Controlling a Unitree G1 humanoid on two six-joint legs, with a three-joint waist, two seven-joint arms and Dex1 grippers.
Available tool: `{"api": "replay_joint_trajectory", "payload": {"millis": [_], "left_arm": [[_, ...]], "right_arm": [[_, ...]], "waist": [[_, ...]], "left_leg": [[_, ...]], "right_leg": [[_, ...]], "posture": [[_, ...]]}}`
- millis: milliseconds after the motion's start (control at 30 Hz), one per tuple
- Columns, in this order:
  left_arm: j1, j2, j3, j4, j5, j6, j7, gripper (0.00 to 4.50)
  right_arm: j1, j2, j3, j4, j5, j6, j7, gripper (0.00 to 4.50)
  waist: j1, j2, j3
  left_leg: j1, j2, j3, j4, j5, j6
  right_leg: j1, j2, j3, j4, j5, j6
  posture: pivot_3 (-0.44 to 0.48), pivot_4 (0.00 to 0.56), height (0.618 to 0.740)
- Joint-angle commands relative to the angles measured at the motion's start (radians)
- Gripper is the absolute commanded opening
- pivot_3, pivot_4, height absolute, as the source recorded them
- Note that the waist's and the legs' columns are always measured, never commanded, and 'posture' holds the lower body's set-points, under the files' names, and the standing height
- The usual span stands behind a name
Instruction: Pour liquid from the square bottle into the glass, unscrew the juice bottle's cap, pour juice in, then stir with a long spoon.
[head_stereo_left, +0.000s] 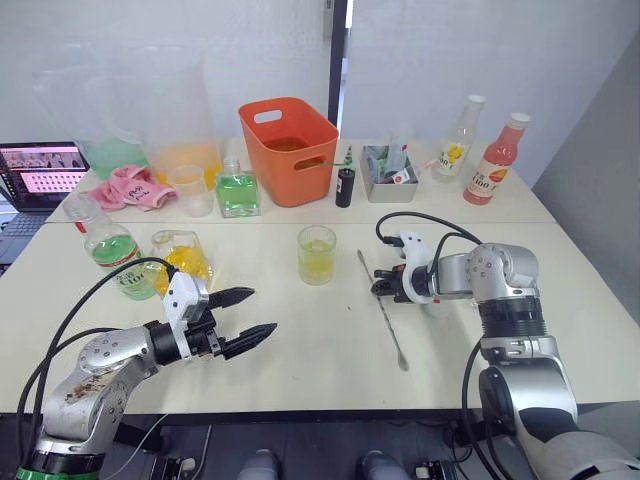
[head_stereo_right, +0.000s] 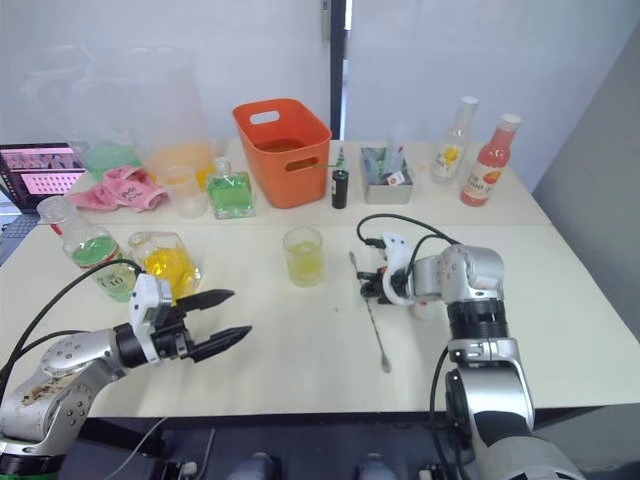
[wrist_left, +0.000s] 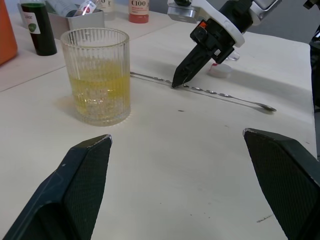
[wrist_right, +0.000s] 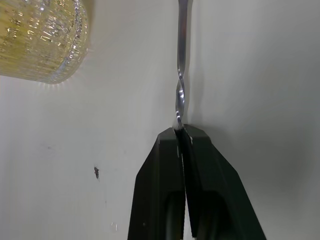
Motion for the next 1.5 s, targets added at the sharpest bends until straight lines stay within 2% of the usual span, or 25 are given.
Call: {"api": "replay_joint_trajectory", "payload": {"millis": [33,133,300,333,433,467,533,600,733,800,900,1167,1367,1500], "left_arm": [[-0.004,0.01,0.026,-0.012,-0.012,-0.008,-0.002,4.5],[0.001,0.015,0.034,-0.013,-0.017,-0.008,-0.006,4.5],[0.04,0.029,0.075,-0.023,-0.04,-0.017,-0.038,4.5],[0.05,0.031,0.09,-0.023,-0.047,-0.02,-0.046,4.5],[0.069,0.034,0.115,-0.022,-0.058,-0.028,-0.06,4.5],[0.089,0.035,0.13,-0.023,-0.058,-0.041,-0.069,4.5],[0.129,0.035,0.175,-0.034,-0.068,-0.055,-0.073,4.5],[0.163,0.034,0.211,-0.049,-0.071,-0.057,-0.06,4.5],[0.263,0.036,0.293,-0.065,-0.074,-0.08,-0.077,4.5],[0.338,0.038,0.368,-0.063,-0.078,-0.108,-0.105,4.5],[0.416,0.041,0.463,-0.05,-0.086,-0.134,-0.129,4.5],[0.44,0.066,0.575,0.082,-0.079,-0.2,-0.167,4.5],[0.395,0.034,0.509,0.128,-0.033,-0.224,-0.12,4.5],[0.392,0.042,0.495,0.146,-0.017,-0.219,-0.108,4.5]], "right_arm": [[0.018,-0.013,-0.039,-0.066,-0.023,0.009,0.001,1.65],[0.02,-0.028,-0.093,-0.185,-0.001,0.064,0.002,2.64],[0.098,-0.119,-0.142,-0.5,0.074,0.112,0.082,4.36],[0.13,-0.152,-0.15,-0.574,0.105,0.087,0.128,4.48],[0.212,-0.212,-0.163,-0.696,0.155,0.03,0.221,4.48],[0.273,-0.229,-0.202,-0.735,0.167,-0.019,0.259,4.48],[0.477,-0.288,-0.28,-0.835,0.155,-0.2,0.39,4.48],[0.666,-0.299,-0.352,-0.879,0.135,-0.37,0.492,4.48],[0.873,-0.294,-0.41,-0.828,0.045,-0.626,0.557,4.48],[0.955,-0.275,-0.458,-0.783,0.003,-0.764,0.59,4.48],[1.061,-0.274,-0.509,-0.737,-0.015,-0.875,0.646,4.48],[1.157,-0.304,-0.562,-0.661,0.001,-0.974,0.705,4.48],[1.164,-0.321,-0.542,-0.577,-0.028,-1.039,0.734,4.48],[1.175,-0.328,-0.549,-0.6,-0.008,-1.034,0.731,4.48]], "waist": [[0.003,0.0,0.0],[0.006,0.0,0.0],[0.005,0.001,0.0],[0.005,0.001,0.0],[0.003,0.001,0.0],[0.003,0.0,0.0],[0.009,0.0,0.0],[0.015,0.0,0.0],[0.004,0.0,0.0],[-0.004,0.0,0.0],[-0.006,0.0,0.0],[0.005,0.0,0.0],[0.008,-0.001,-0.001],[0.007,-0.001,-0.001]], "left_leg": [[0.0,0.0,0.0,0.0,0.0,0.0],[-0.001,0.0,0.0,0.0,0.0,0.0],[-0.003,0.0,0.0,-0.001,0.0,0.0],[-0.003,0.0,0.0,-0.002,0.0,0.0],[-0.002,0.0,0.0,-0.002,0.0,0.0],[-0.002,0.0,0.0,-0.002,0.0,0.0],[-0.001,0.0,0.0,-0.001,0.0,0.0],[-0.002,0.0,0.0,-0.002,-0.001,0.001],[-0.003,-0.001,0.001,0.0,-0.001,0.001],[0.0,-0.001,0.002,0.0,-0.001,0.001],[0.001,0.001,0.002,-0.001,-0.001,0.001],[0.002,0.001,0.002,0.0,-0.001,0.0],[0.002,0.001,0.002,0.0,-0.001,0.0],[0.002,0.001,0.002,-0.001,-0.001,0.0]], "right_leg": [[0.0,0.0,0.0,0.0,0.0,0.0],[-0.001,0.0,0.0,0.0,0.0,0.0],[-0.003,0.0,0.0,-0.001,0.0,0.0],[-0.003,0.0,0.0,-0.001,0.0,0.0],[-0.002,0.0,0.0,-0.002,0.0,0.0],[-0.002,0.0,0.0,-0.002,0.0,0.0],[-0.001,0.0,0.0,-0.002,0.0,0.0],[0.001,0.0,-0.001,-0.005,-0.001,0.001],[0.001,-0.001,0.002,-0.005,-0.001,0.003],[0.001,0.0,0.004,-0.005,-0.001,0.002],[0.002,0.001,0.004,-0.004,-0.002,0.001],[0.002,0.001,0.005,-0.004,-0.003,0.0],[0.003,0.001,0.005,-0.005,-0.003,0.0],[0.003,0.001,0.005,-0.005,-0.003,0.0]], "posture": [[0.0,0.15,0.739],[0.0,0.15,0.739],[0.0,0.15,0.739],[0.0,0.15,0.739],[0.0,0.15,0.739],[0.0,0.15,0.739],[0.0,0.15,0.739],[0.0,0.15,0.739],[0.0,0.15,0.739],[0.0,0.15,0.739],[0.0,0.15,0.739],[0.0,0.15,0.739],[0.0,0.15,0.739],[0.0,0.15,0.739]]}}
